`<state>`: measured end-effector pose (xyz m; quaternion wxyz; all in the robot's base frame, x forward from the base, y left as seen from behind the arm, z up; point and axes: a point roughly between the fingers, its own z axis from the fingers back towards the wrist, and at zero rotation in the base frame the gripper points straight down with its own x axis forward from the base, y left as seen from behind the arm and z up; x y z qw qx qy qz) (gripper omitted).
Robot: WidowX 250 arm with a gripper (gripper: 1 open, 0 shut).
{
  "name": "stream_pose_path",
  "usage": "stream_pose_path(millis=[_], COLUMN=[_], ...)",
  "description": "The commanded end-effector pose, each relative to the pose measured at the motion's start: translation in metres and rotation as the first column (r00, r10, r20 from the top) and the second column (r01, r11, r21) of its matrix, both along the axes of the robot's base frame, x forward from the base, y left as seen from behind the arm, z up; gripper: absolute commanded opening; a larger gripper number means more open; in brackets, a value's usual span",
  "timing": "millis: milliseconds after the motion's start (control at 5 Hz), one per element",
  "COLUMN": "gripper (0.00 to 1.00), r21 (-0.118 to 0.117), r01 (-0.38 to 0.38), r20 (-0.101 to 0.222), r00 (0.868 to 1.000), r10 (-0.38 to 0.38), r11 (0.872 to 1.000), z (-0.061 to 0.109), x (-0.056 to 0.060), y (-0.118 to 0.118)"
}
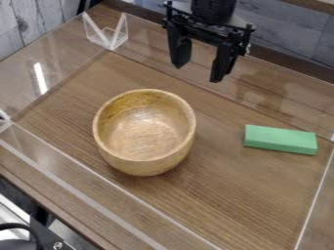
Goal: Put green object into wooden bowl
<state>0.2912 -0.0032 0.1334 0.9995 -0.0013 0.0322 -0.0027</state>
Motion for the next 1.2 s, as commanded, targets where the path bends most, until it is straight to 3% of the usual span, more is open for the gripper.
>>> stream_pose_path(millis=[0, 200, 400, 600, 800, 1000], gripper=[1.0, 1.0, 1.0, 1.0, 1.0, 1.0], r21=[-0.003, -0.006, -0.008, -0.013, -0.01, -0.01], r01=[0.039, 0.183, 0.385, 0.568, 0.721, 0.788], r20=[-0.029, -0.044, -0.026, -0.009, 0.004, 0.007], r00=[0.999, 0.982, 0.923, 0.823, 0.692, 0.616], r10=[-0.039, -0.183, -0.385, -0.568, -0.721, -0.788], r11=[0.999, 0.983, 0.923, 0.823, 0.692, 0.616], z=[-0.015, -0.027, -0.04, -0.053, -0.06, -0.067], x=[-0.004, -0.002, 0.011, 0.022, 0.036, 0.044], y=[-0.007, -0.029, -0.065, -0.104, -0.117, -0.11])
